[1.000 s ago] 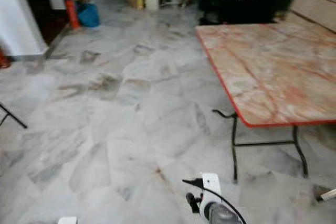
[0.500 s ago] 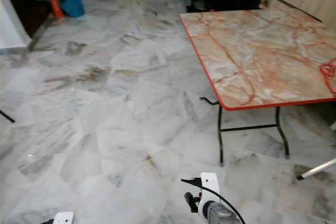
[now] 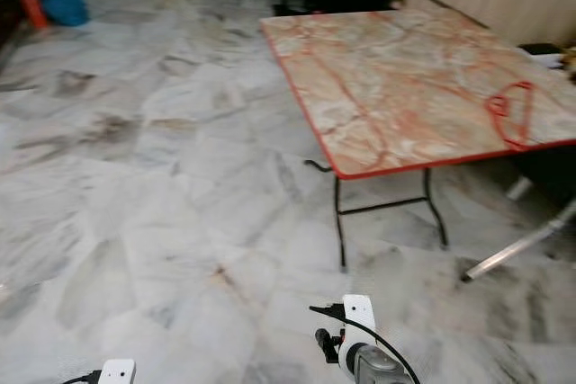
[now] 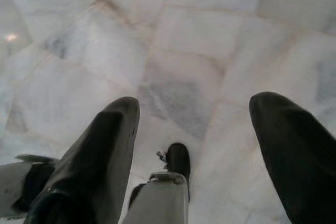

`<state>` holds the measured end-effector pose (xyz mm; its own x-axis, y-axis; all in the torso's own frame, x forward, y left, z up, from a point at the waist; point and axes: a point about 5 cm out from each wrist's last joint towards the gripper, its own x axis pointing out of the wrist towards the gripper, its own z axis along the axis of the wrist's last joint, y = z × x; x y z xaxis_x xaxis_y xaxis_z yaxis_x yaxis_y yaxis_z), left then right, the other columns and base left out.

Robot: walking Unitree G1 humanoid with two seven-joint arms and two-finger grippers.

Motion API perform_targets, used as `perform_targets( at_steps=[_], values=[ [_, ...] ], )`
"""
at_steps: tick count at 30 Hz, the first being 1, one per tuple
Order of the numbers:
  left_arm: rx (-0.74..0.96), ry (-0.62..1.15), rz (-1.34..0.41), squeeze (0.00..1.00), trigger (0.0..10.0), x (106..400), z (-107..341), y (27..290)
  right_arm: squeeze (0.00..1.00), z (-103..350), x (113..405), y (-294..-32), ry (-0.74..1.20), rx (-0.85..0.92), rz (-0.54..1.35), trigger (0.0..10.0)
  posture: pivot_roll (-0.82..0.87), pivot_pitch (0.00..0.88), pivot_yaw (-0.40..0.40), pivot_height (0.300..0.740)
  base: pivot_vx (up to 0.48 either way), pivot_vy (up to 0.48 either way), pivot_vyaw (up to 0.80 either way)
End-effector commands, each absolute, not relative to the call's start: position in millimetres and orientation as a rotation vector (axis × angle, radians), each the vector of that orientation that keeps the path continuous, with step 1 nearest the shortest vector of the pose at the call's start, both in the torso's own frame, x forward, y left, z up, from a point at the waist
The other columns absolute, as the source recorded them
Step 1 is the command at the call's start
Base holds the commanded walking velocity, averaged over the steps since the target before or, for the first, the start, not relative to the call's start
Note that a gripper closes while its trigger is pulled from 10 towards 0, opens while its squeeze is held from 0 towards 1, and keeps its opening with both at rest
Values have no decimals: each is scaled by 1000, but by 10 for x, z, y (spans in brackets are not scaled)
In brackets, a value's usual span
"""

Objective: Hang hanger

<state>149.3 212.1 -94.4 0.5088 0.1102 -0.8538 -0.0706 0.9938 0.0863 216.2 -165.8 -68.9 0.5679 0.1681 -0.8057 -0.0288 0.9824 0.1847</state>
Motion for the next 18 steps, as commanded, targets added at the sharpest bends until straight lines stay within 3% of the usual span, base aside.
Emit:
perform_targets(
  at_steps=[1,4,12,18],
  values=[
    [62,1048,95,0,10000,1456,-965,2095,0,-697,2150,-1659,972,152,114,10000,-10,0,-55,740,0,0,-781],
    [83,1053,82,0,10000,1421,-991,2006,0,-693,2156,-1660,971,152,115,10000,-9,0,-57,740,0,-400,-781],
    [75,1061,77,0,10000,1358,-1035,1824,0,-688,2167,-1659,967,152,111,10000,-12,0,-55,740,0,0,-781],
    [108,1050,73,0,10000,1375,-1022,1868,0,-687,2168,-1654,967,153,112,10000,-10,0,-53,740,0,0,-781]
  ],
)
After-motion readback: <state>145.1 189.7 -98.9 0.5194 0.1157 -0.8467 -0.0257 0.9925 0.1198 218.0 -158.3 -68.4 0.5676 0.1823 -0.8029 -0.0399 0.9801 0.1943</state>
